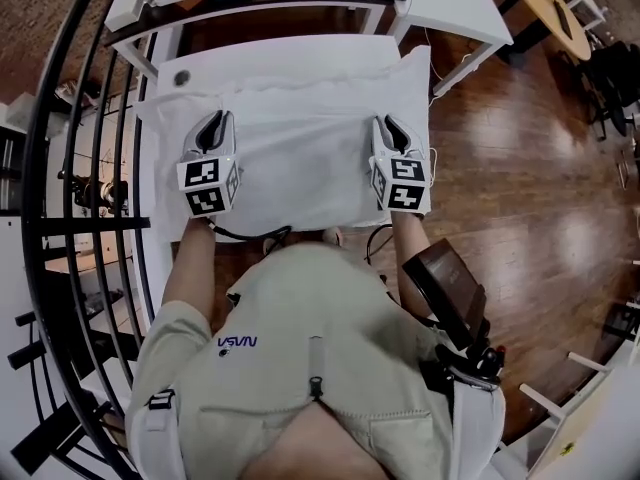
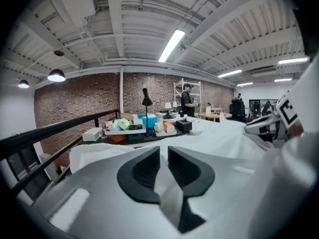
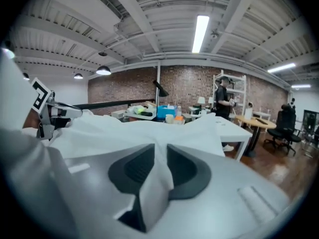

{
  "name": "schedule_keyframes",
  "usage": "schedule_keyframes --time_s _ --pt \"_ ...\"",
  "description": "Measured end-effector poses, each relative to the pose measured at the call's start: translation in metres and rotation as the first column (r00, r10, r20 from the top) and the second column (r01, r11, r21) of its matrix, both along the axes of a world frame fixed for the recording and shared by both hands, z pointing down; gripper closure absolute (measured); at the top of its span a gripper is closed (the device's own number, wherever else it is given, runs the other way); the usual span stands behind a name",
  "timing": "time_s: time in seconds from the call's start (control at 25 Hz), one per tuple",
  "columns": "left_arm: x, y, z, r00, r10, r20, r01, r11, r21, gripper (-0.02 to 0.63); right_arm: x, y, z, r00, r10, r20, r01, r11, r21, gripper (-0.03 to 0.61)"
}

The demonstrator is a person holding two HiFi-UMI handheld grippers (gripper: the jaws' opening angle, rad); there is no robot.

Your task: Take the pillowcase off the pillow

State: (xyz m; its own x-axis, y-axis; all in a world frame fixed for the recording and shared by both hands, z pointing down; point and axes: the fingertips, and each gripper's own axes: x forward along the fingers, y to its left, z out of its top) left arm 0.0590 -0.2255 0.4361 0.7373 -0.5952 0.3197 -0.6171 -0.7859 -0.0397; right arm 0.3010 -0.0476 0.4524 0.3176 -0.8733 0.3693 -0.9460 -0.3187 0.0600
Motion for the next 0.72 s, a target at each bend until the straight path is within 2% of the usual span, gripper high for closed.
schedule_keyframes --time_s 0.08,0.24,0.36,0.44,0.52,0.64,0.72 --pt "-0.014 0.008 -0.004 0.999 0.0 -0.047 0.0 1.0 -0.01 0.547 -0.001 0.003 0.002 1.0 -0.015 0.014 0.015 1.0 -0.002 0.436" --pt "-0.05 0.036 0.015 0.999 0.009 -0.032 -0.011 0.998 -0.068 0.459 -0.017 0.025 0.007 0.997 -0.018 0.069 0.018 1.0 -0.004 0.425" --pt "-0.075 0.074 0.041 0.999 0.03 -0.025 -0.033 0.984 -0.174 0.424 -0.042 0.057 0.014 0.986 -0.017 0.167 0.02 1.0 -0.016 0.425" --pt "-0.087 0.094 0.058 0.999 0.024 -0.024 -0.029 0.969 -0.245 0.413 -0.062 0.076 0.027 0.977 -0.041 0.211 0.055 0.997 -0.061 0.425" --pt "-0.095 0.108 0.076 1.0 0.02 0.005 -0.017 0.959 -0.284 0.413 -0.08 0.095 0.049 0.97 -0.062 0.235 0.097 0.985 -0.141 0.425" --pt "-0.101 0.118 0.098 0.998 0.027 0.063 -0.007 0.953 -0.302 0.413 -0.09 0.115 0.081 0.972 -0.05 0.228 0.112 0.956 -0.271 0.426" --pt "-0.099 0.115 0.108 0.995 0.037 0.089 -0.009 0.955 -0.296 0.413 -0.087 0.112 0.095 0.977 -0.038 0.209 0.101 0.948 -0.302 0.426"
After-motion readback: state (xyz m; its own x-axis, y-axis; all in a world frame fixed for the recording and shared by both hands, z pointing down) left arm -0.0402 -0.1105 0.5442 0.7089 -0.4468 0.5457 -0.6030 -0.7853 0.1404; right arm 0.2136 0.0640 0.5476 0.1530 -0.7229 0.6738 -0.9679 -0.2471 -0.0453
